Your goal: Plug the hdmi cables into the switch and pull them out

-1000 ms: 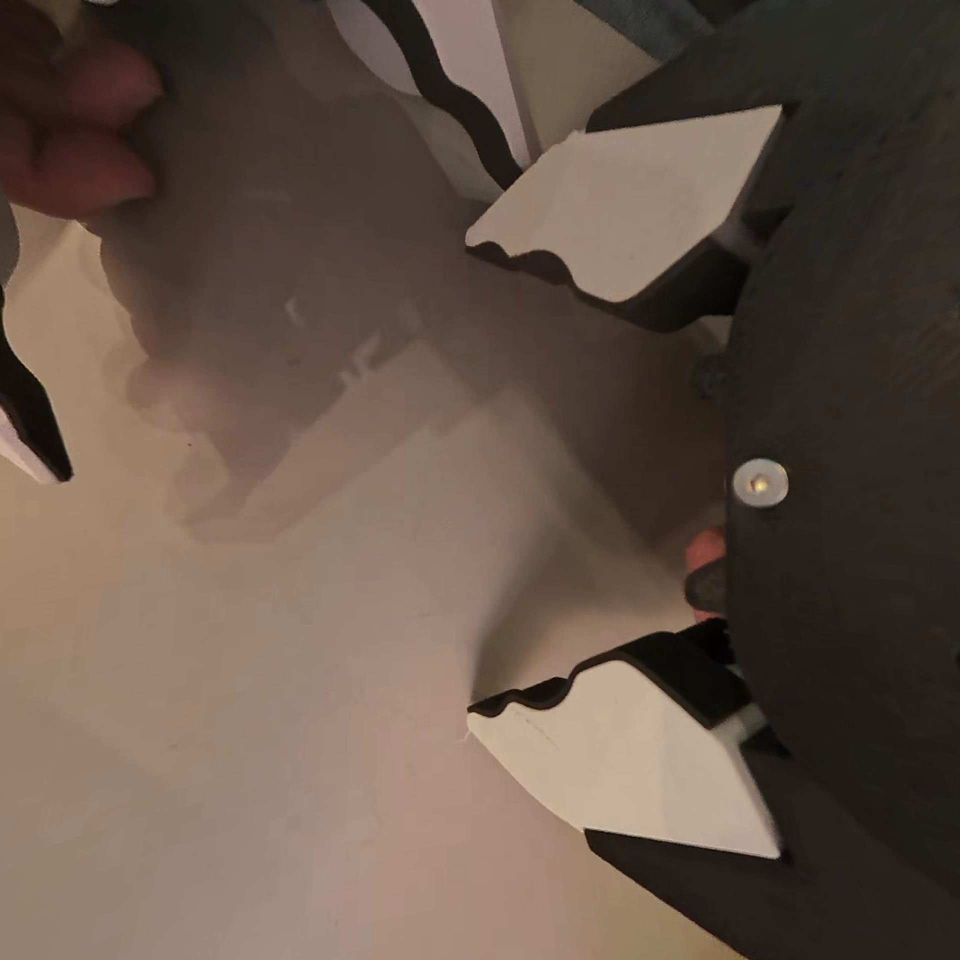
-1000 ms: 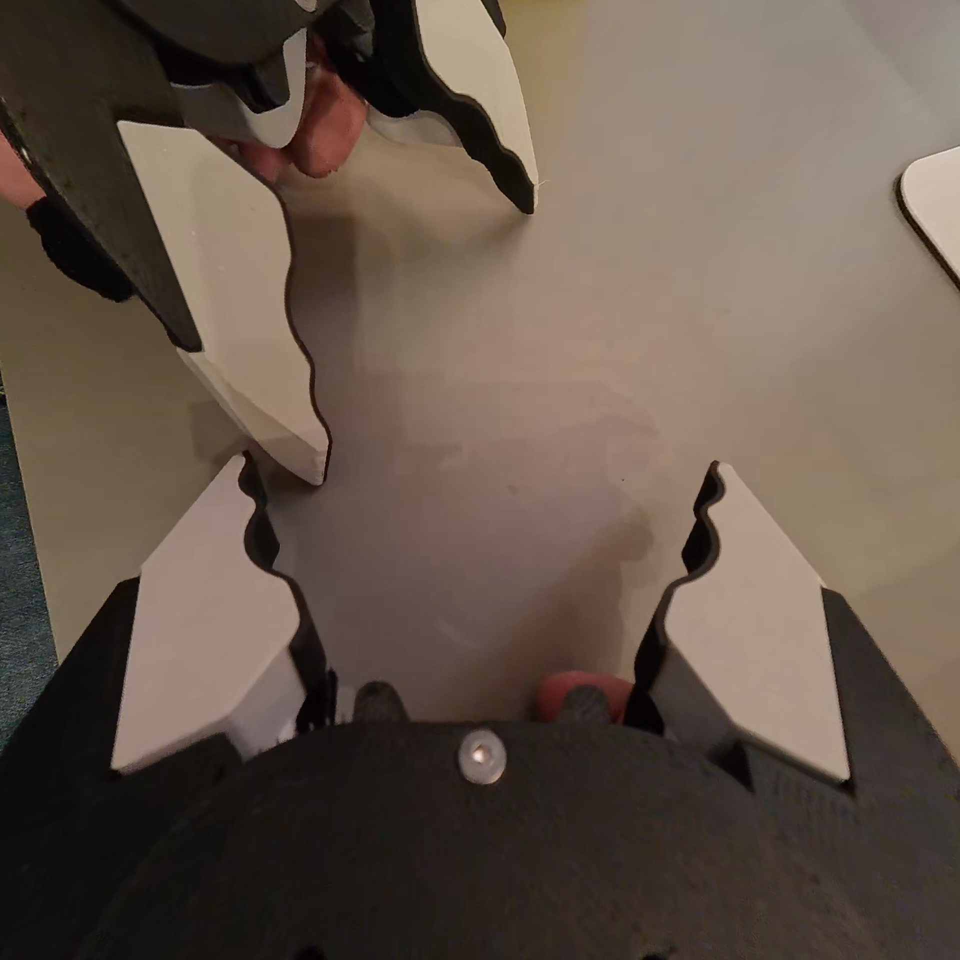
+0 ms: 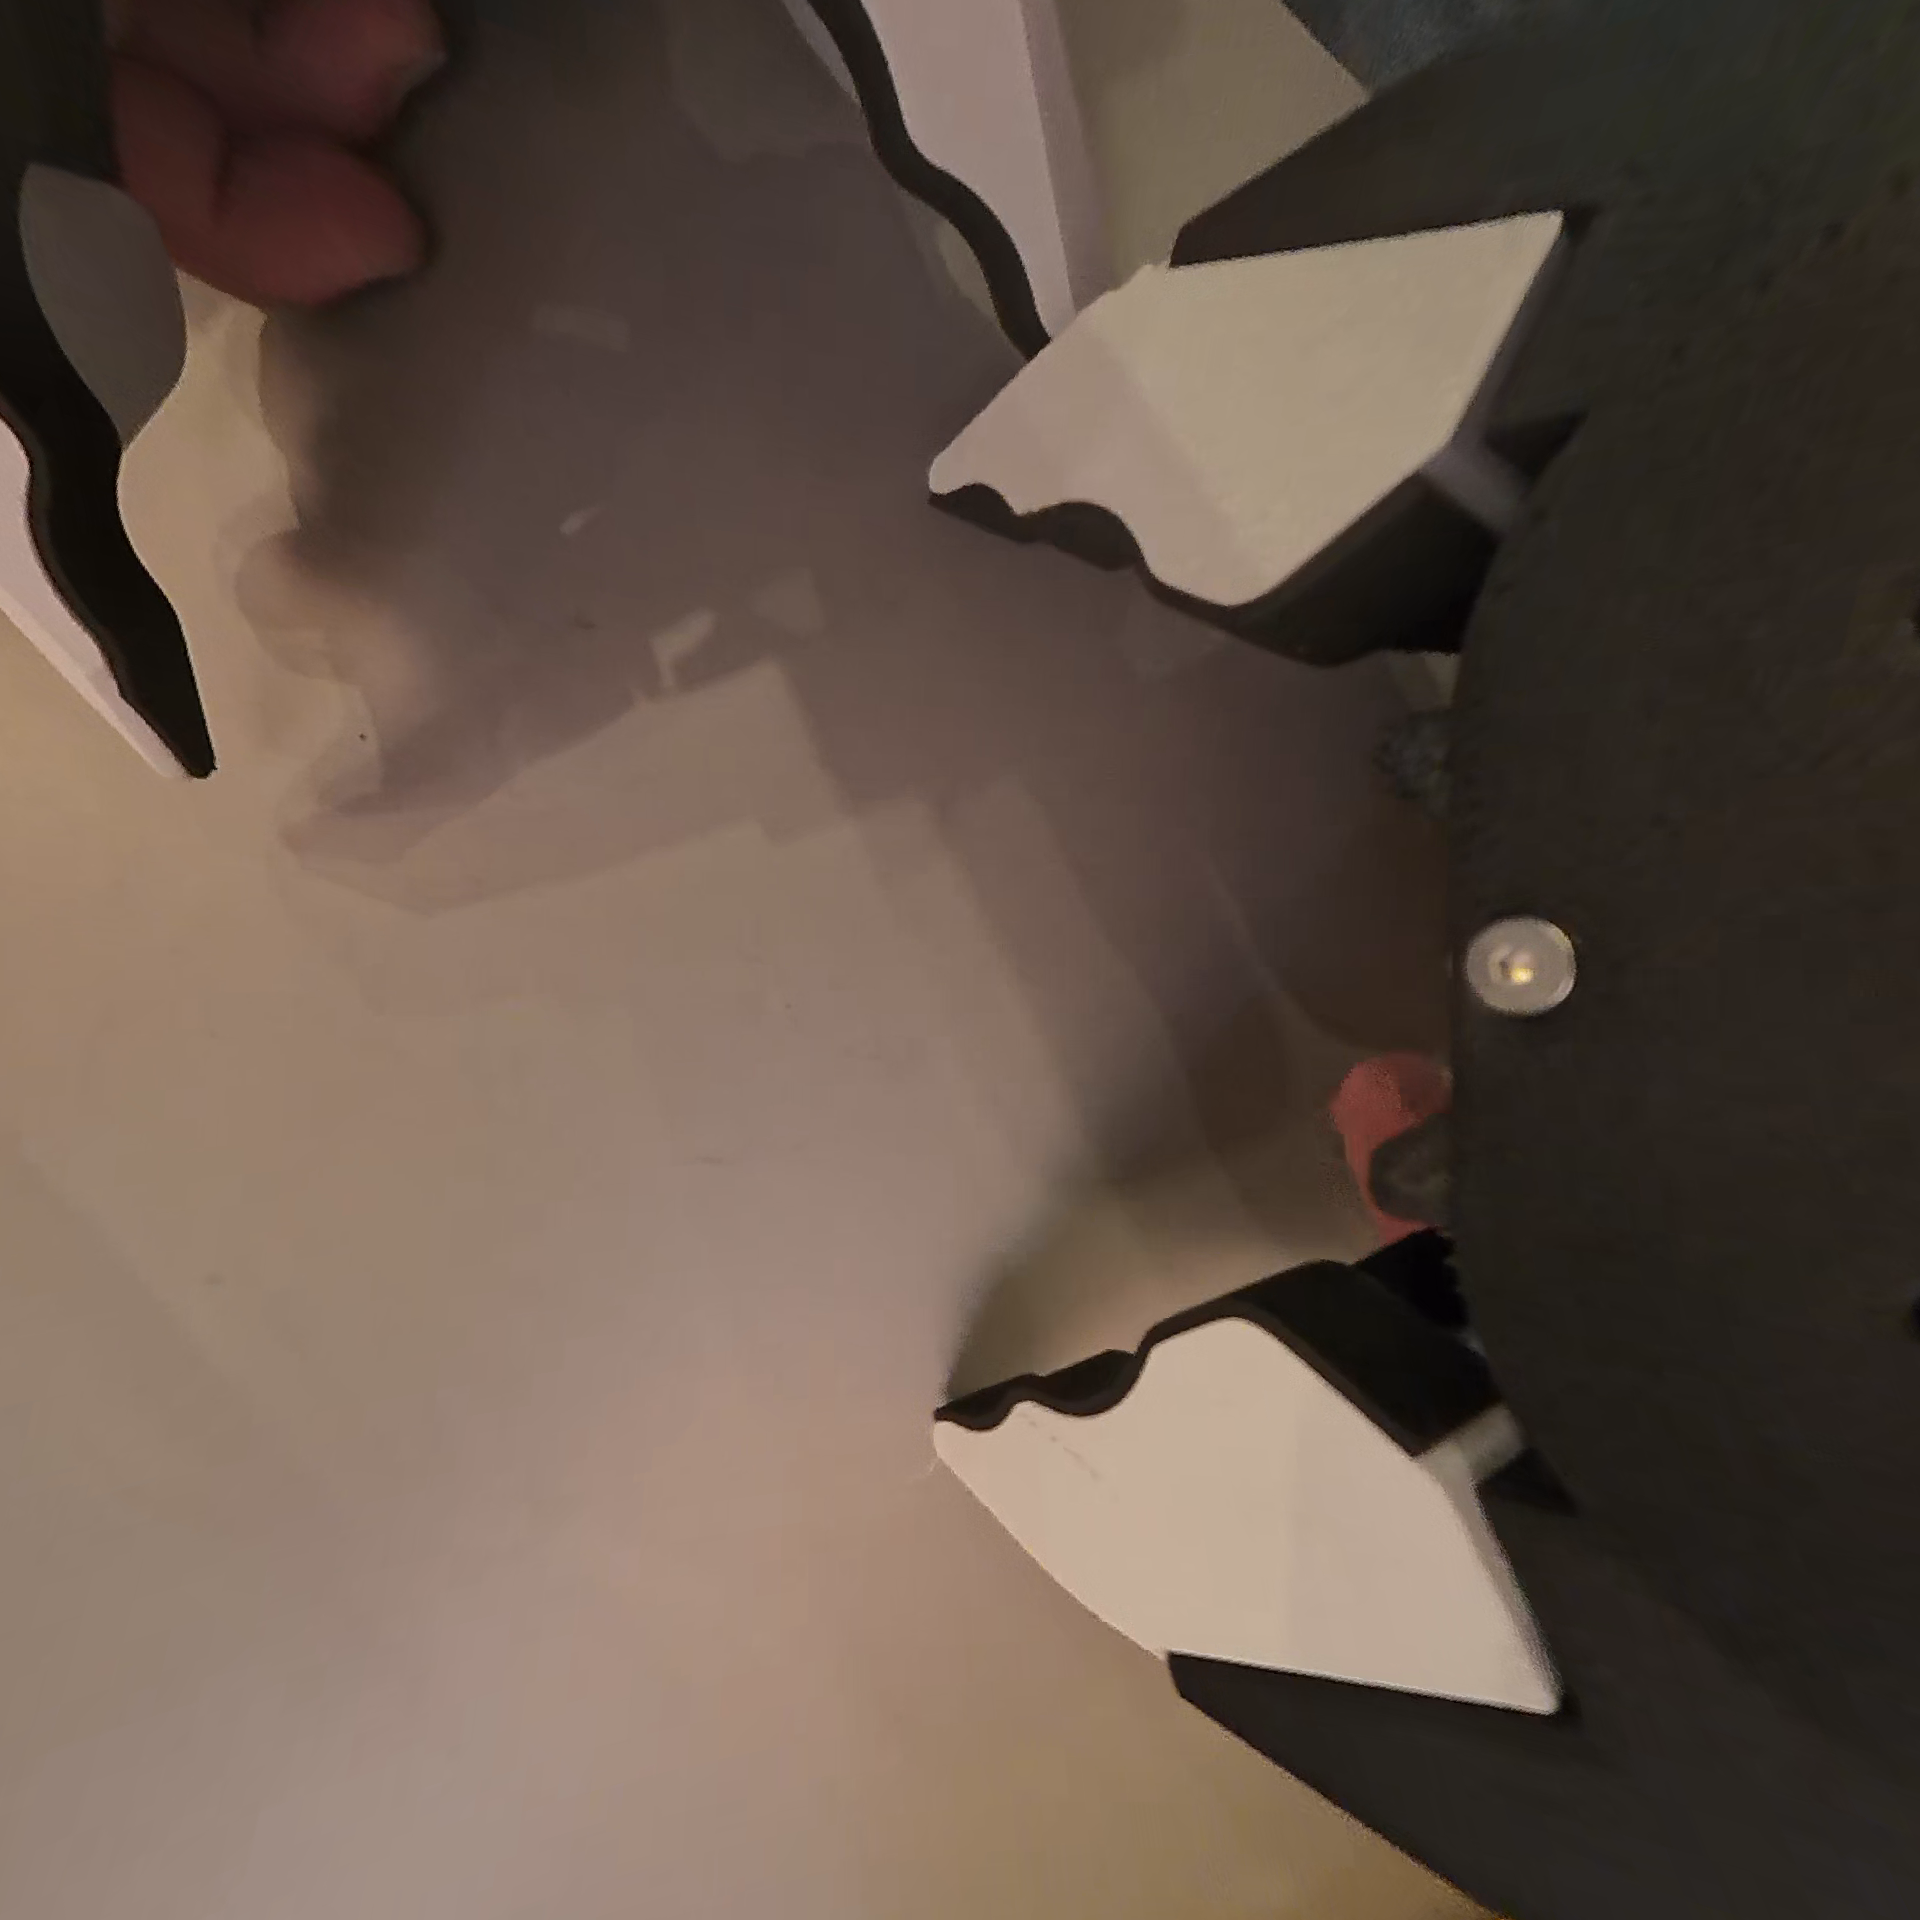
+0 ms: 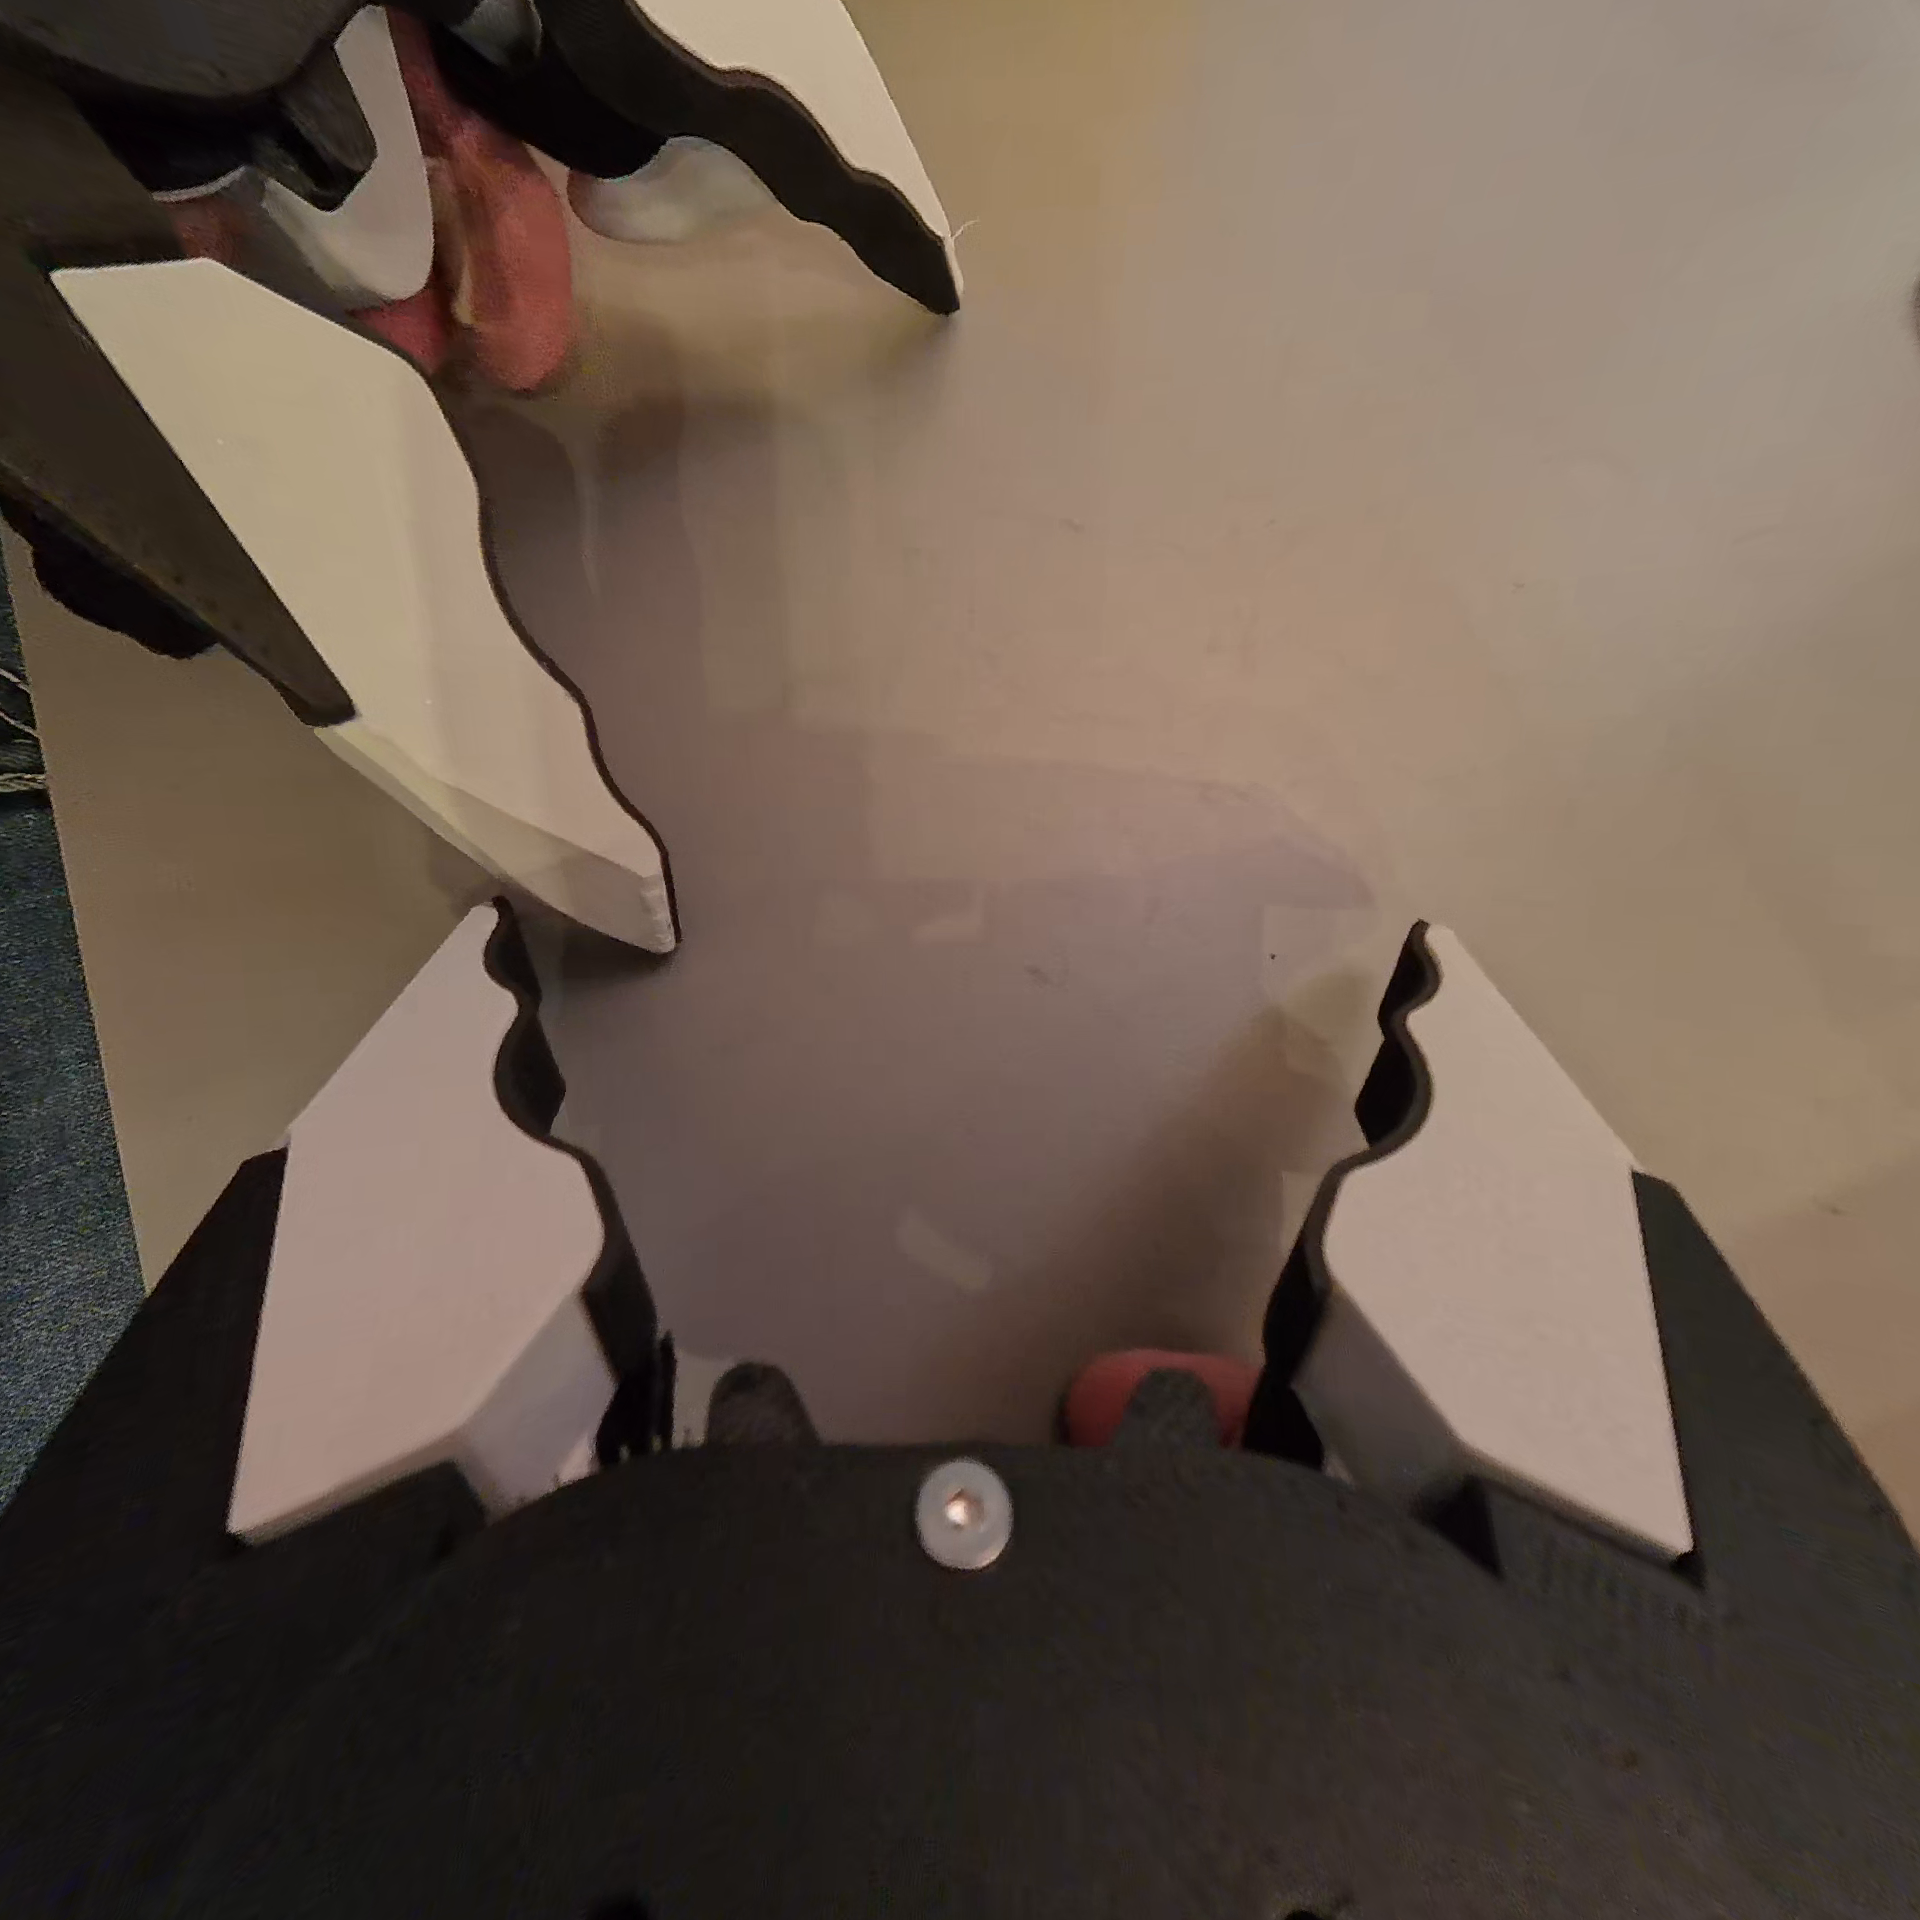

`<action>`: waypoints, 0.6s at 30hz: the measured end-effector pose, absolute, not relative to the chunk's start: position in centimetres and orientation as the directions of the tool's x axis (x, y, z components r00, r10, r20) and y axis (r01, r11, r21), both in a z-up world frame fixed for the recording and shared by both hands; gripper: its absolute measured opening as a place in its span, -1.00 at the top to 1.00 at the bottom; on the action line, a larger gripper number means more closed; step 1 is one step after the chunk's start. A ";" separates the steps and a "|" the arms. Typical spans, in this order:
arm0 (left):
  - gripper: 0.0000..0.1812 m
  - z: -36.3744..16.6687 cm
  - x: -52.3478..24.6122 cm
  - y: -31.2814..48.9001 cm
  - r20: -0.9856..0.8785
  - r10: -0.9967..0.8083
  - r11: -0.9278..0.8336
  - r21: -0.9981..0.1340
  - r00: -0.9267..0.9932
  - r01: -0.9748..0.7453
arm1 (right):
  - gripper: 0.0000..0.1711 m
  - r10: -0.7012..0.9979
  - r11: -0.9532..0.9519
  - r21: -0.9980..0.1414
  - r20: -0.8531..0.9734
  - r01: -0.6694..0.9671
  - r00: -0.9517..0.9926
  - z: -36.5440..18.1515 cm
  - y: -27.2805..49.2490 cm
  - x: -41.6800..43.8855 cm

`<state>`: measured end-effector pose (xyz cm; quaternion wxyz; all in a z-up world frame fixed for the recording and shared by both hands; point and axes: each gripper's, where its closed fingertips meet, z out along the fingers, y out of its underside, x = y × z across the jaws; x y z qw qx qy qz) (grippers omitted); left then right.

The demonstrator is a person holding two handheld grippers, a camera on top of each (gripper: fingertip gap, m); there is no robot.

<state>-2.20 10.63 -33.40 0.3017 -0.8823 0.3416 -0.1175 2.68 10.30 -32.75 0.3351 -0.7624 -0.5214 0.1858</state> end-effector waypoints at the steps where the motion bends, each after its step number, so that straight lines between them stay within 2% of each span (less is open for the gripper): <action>1: -0.60 -33.4 -2.2 10.6 0.001 -0.673 -0.584 -0.613 0.739 -0.531 | -0.80 0.920 -0.231 -0.705 0.067 0.671 0.387 -32.7 10.3 2.7; 13: -0.61 -33.4 -2.2 10.6 0.001 -0.673 -0.585 -0.613 0.740 -0.531 | -0.78 0.921 -0.237 -0.702 0.058 0.672 0.385 -32.8 10.3 2.7; 18: -0.61 -33.4 -1.7 12.3 0.003 -0.709 -0.557 -0.615 0.705 -0.558 | -0.84 0.922 -0.273 -0.682 0.017 0.679 0.388 -33.3 10.3 2.5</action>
